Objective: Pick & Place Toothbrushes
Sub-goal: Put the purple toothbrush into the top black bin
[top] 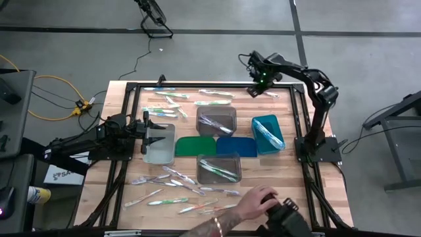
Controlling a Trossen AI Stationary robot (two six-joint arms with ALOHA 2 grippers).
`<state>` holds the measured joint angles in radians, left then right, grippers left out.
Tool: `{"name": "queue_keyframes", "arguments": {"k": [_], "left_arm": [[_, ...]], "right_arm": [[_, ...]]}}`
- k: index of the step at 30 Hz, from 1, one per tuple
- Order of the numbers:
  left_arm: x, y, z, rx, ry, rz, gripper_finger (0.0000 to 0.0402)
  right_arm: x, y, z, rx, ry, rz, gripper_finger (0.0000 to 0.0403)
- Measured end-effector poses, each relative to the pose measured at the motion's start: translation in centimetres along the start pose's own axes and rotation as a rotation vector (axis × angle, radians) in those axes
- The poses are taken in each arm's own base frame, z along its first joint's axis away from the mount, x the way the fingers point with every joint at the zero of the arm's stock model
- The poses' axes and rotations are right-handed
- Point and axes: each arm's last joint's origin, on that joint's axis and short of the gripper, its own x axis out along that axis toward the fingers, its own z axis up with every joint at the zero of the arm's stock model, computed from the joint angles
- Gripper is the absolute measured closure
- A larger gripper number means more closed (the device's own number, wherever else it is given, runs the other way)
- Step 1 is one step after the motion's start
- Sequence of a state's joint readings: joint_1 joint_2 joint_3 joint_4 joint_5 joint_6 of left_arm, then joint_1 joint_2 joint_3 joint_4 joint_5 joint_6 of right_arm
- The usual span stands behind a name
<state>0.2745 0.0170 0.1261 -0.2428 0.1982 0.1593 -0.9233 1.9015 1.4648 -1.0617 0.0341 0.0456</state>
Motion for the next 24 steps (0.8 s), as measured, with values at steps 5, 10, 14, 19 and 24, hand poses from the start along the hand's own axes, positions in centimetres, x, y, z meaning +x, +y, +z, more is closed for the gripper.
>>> {"name": "queue_keyframes", "arguments": {"k": [5,10,14,19,24], "left_arm": [[0.0,0.0,0.0,0.0,0.0,0.0,0.0215],[0.0,0.0,0.0,0.0,0.0,0.0,0.0215],[0.0,0.0,0.0,0.0,0.0,0.0,0.0215],[0.0,0.0,0.0,0.0,0.0,0.0,0.0215],[0.0,0.0,0.0,0.0,0.0,0.0,0.0215]], "right_arm": [[1.7,-1.8,-0.4,0.057,-0.006,-0.006,0.0253],[3.0,-3.0,-0.9,0.097,-0.005,-0.013,0.0253],[3.5,-3.7,-0.9,0.095,-0.018,-0.088,0.0253],[3.6,-4.5,-0.7,0.04,-0.042,-0.116,0.0253],[4.6,-4.6,-0.4,0.01,-0.037,-0.096,0.0253]]}}
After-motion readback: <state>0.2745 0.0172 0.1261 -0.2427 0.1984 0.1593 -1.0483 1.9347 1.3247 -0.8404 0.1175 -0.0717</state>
